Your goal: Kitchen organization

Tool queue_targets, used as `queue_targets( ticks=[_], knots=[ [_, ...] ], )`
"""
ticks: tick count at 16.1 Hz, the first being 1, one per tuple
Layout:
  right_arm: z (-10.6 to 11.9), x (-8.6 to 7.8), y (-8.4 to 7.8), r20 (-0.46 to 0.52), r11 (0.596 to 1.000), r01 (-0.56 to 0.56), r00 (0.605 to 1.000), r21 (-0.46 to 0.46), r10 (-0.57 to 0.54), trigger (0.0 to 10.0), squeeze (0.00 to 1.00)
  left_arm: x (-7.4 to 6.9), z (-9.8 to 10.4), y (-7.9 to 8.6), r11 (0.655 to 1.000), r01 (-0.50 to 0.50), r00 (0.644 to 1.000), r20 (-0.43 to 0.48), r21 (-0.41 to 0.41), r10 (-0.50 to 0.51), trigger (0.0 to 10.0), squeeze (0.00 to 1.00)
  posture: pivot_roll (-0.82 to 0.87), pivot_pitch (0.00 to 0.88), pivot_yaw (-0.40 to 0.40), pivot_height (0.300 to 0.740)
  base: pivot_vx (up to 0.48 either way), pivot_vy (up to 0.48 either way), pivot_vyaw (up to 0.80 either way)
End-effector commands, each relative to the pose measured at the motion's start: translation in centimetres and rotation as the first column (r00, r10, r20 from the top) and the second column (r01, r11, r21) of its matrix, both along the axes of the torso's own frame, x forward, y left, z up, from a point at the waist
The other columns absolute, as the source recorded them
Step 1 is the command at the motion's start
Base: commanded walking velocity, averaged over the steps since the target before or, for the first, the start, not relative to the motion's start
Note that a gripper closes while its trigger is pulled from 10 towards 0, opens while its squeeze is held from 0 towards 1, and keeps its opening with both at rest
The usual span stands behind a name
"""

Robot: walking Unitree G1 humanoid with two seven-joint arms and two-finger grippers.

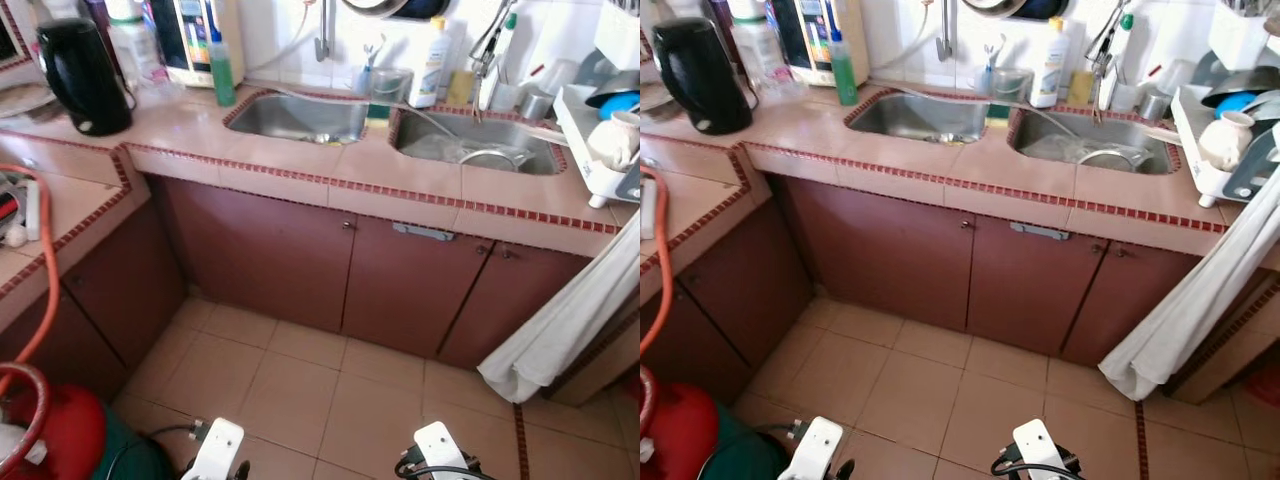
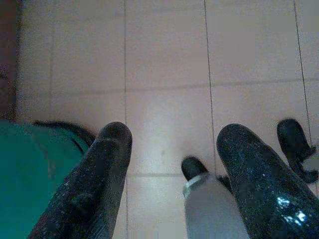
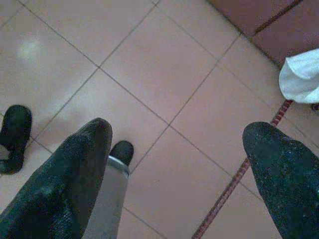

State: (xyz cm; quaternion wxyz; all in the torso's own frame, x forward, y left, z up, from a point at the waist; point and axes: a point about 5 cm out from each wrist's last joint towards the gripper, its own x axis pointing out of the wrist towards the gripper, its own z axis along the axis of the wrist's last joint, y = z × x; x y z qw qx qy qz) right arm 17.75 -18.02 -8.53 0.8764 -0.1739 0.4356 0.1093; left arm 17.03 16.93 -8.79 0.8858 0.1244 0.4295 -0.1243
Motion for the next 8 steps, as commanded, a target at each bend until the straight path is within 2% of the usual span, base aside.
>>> queue_targets(
  ticks=[1, 4, 5, 8],
  knots=[
    [0.0, 0.0, 0.3, -0.006, 1.000, -0.002, 1.000, 0.008, 0.002, 10.0, 0.00, -0.5, -0.2, 0.3, 1.000, -0.018, 1.000, -0.019, 0.009, 0.019, 10.0, 0.00, -0.08, 0.000, 0.007, 0.740, 0.000, 0.000, 0.00],
    [-0.2, -0.2, 0.7, -0.014, 1.000, -0.021, 1.000, 0.020, 0.021, 10.0, 0.00, -1.5, -0.7, 0.2, 0.998, -0.060, 0.997, -0.051, -0.021, 0.059, 10.0, 0.00, -0.07, 0.000, 0.000, 0.740, 0.000, 0.000, 0.00],
    [-0.2, -0.3, 0.8, -0.019, 0.999, -0.022, 1.000, 0.031, 0.022, 10.0, 0.00, -1.7, -0.8, 0.2, 0.999, -0.044, 0.997, -0.061, -0.006, 0.044, 10.0, 0.00, -0.07, 0.000, -0.003, 0.740, 0.000, 0.000, 0.00],
    [-0.4, -0.6, 0.9, -0.033, 0.999, -0.031, 0.999, 0.034, 0.032, 10.0, 0.00, -2.0, -0.9, 0.1, 0.998, -0.065, 0.996, -0.068, -0.021, 0.063, 10.0, 0.00, -0.06, 0.000, -0.008, 0.740, 0.000, 0.000, 0.00]
  ],
)
